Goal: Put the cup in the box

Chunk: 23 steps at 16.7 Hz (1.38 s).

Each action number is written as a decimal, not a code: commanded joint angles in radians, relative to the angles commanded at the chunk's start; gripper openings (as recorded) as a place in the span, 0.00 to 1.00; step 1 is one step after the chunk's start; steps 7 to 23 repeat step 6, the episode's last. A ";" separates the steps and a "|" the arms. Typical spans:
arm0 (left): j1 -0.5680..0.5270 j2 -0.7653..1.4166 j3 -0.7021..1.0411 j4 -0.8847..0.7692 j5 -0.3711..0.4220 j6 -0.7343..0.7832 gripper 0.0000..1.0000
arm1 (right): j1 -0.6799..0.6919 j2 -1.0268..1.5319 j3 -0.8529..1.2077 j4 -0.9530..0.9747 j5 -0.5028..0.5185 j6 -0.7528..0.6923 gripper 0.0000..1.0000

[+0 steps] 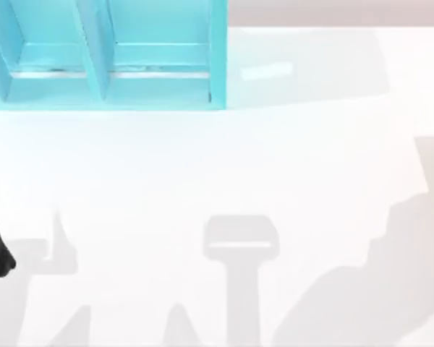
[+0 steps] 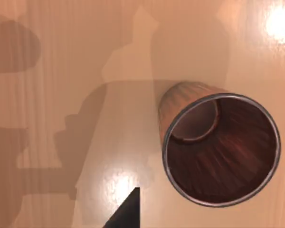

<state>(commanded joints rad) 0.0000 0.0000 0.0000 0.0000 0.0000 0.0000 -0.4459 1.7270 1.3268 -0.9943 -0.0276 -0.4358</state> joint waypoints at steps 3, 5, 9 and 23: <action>0.000 0.000 0.000 0.000 0.000 0.000 1.00 | 0.000 0.000 0.000 0.000 0.000 0.000 1.00; 0.000 0.000 0.000 0.000 0.000 0.000 1.00 | 0.000 0.000 0.000 0.000 0.000 0.000 1.00; 0.000 0.000 0.000 0.000 0.000 0.000 1.00 | 0.000 0.000 0.000 0.000 0.000 0.000 1.00; 0.000 0.000 0.000 0.000 0.000 0.000 1.00 | 0.000 0.000 0.000 0.000 0.000 0.000 1.00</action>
